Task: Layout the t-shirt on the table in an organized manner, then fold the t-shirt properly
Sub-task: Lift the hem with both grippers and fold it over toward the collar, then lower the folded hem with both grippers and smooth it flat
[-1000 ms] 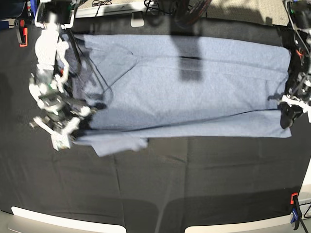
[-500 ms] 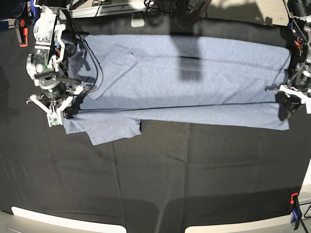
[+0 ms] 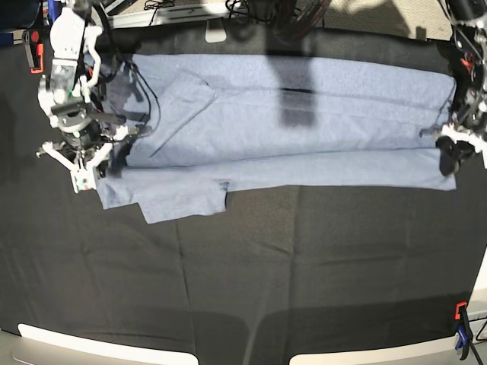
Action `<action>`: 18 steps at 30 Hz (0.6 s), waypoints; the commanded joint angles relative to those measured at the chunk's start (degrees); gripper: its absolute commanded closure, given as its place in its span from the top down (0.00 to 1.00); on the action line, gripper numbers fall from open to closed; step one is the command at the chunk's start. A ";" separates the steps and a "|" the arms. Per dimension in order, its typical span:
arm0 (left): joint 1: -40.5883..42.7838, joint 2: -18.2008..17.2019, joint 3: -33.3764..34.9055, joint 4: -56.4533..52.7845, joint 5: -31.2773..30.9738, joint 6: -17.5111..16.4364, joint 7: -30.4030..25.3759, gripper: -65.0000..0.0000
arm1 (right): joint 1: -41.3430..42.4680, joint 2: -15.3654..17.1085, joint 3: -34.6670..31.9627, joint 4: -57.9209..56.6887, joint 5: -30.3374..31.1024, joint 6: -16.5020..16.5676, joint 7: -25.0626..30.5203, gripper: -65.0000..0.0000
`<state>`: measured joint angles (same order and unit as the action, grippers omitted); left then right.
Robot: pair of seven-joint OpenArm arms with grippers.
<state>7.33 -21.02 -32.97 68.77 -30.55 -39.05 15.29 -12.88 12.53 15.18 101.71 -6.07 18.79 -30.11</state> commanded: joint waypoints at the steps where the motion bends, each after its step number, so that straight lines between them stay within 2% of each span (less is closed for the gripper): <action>1: 0.22 -1.22 -0.37 1.07 -1.07 -0.26 -1.66 0.00 | 0.35 0.61 0.31 1.38 0.02 -0.39 1.05 0.00; 10: 2.67 -1.22 -0.37 1.07 -1.05 -0.24 -1.90 0.00 | 0.33 0.61 0.31 1.38 0.28 -0.39 -1.11 0.00; 14: 2.67 -1.22 -0.37 1.07 -1.05 -0.26 -3.39 0.00 | 0.55 0.63 0.31 1.38 5.27 -0.42 -0.83 0.00; 15: 2.64 -1.25 -0.37 1.07 -1.05 -0.26 -3.39 0.00 | 0.68 0.63 0.31 1.38 7.30 -0.33 -1.09 0.05; 18: 2.64 -1.22 -0.37 1.07 -1.05 -0.24 -3.41 0.00 | 1.49 0.63 0.15 1.38 12.68 1.40 -1.70 0.32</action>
<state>10.46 -20.95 -32.97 68.75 -30.26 -39.07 13.54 -12.23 12.53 15.11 101.80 6.24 20.12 -33.12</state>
